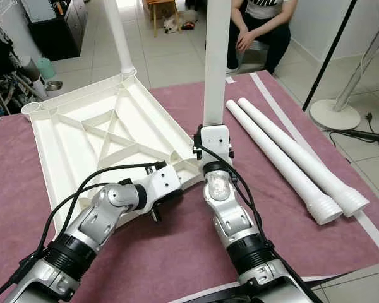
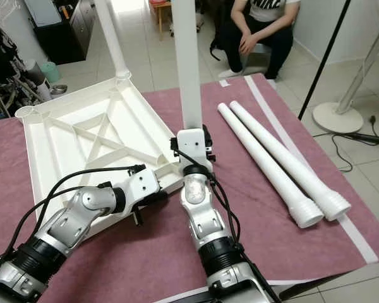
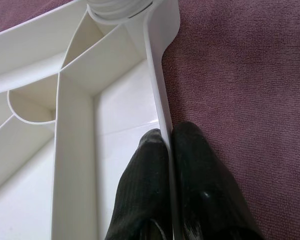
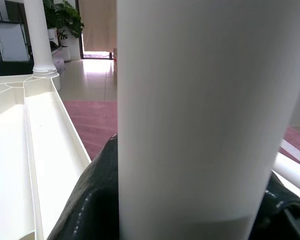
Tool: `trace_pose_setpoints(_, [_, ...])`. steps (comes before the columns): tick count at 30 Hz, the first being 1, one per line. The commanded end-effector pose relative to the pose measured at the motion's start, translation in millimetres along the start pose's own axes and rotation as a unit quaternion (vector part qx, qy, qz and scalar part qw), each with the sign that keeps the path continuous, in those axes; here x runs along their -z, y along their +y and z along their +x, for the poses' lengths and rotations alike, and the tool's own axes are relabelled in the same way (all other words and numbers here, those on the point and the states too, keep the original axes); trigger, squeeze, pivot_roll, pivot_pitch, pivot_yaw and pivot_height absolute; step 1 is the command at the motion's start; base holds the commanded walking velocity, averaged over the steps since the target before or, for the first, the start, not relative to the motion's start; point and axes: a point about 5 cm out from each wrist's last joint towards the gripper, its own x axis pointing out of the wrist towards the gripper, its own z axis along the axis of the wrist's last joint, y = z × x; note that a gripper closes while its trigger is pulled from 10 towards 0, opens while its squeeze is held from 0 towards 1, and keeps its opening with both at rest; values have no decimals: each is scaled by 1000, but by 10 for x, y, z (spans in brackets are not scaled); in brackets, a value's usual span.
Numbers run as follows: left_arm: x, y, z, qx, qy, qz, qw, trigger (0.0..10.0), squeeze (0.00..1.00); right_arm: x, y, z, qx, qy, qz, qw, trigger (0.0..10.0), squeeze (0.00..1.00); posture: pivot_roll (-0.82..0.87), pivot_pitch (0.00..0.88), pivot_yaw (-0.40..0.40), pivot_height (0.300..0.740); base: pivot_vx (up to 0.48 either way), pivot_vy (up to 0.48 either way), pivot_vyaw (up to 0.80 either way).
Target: Building children table
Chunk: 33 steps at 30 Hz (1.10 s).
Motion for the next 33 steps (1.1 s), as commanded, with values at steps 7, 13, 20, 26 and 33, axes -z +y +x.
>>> trace_pose_setpoints(7, [-123,48,-42,-1,-23,37,999,0,0,663,-264,-230,90,152,-40,983,10000,0,-34,1,157,740,0,0,0])
trace_pose_setpoints(13, [-137,66,-29,-1,-25,39,999,0,0,693,-179,-276,90,168,-8,982,10000,0,-35,0,162,740,0,0,0])
trace_pose_setpoints(20, [-141,89,-27,-5,-25,42,999,0,0,618,-141,-256,44,123,17,991,10000,0,-34,0,158,740,0,0,0])
trace_pose_setpoints(26, [-157,93,-14,-9,-27,43,999,431,0,599,-187,-251,34,101,24,994,10000,0,-36,0,153,740,0,0,0])
trace_pose_setpoints(33, [-215,111,-1,-11,-43,32,998,10000,1000,641,-215,-251,42,110,51,992,10000,0,-37,0,156,740,0,0,0])
